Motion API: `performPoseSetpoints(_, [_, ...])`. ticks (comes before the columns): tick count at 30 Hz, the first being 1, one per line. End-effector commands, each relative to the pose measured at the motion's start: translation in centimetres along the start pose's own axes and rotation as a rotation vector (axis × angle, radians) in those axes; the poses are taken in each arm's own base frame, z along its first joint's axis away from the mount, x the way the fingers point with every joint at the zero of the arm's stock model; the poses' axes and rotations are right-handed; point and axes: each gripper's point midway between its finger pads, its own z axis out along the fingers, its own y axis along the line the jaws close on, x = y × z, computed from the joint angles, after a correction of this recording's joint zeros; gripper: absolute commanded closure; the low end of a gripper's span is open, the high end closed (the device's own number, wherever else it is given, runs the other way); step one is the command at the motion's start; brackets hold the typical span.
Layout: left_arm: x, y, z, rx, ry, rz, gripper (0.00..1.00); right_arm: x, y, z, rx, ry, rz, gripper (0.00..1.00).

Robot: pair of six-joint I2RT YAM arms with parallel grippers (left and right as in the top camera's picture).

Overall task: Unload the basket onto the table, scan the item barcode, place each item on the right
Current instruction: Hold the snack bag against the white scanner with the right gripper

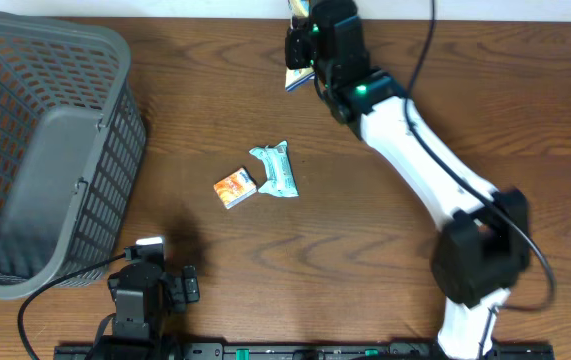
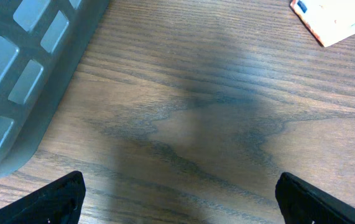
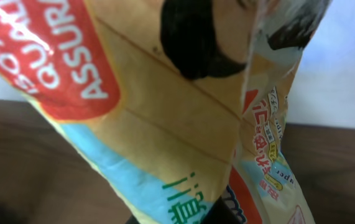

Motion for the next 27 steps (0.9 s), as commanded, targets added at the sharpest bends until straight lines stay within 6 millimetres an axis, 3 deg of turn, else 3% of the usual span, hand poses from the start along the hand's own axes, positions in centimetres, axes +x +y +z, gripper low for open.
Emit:
performPoseSetpoints(1, [0.6, 0.1, 0.1, -0.007, 0.021, -0.002, 0.02, 0.5, -2.9, 3.6, 0.089, -0.045, -0.027, 0.99])
performPoseSetpoints(5, [0.6, 0.1, 0.1, -0.007, 0.021, -0.002, 0.02, 2.0, -3.1, 7.5, 0.076, -0.067, -0.025, 0.99])
performPoseSetpoints(9, [0.6, 0.1, 0.1, -0.007, 0.021, -0.002, 0.02, 2.5, -2.7, 10.0, 0.053, -0.067, -0.023, 0.99])
performPoseSetpoints(16, [0.6, 0.1, 0.1, -0.007, 0.021, -0.002, 0.02, -0.7, -1.6, 9.7, 0.033, -0.139, -0.035, 0.99])
performPoseSetpoints(20, [0.6, 0.1, 0.1, -0.007, 0.021, -0.002, 0.02, -2.3, -1.9, 9.5, 0.025, -0.187, -0.017, 0.99])
performPoseSetpoints(27, [0.6, 0.1, 0.1, -0.007, 0.021, -0.002, 0.02, -1.1, -3.6, 9.7, 0.083, -0.137, 0.011, 0.99])
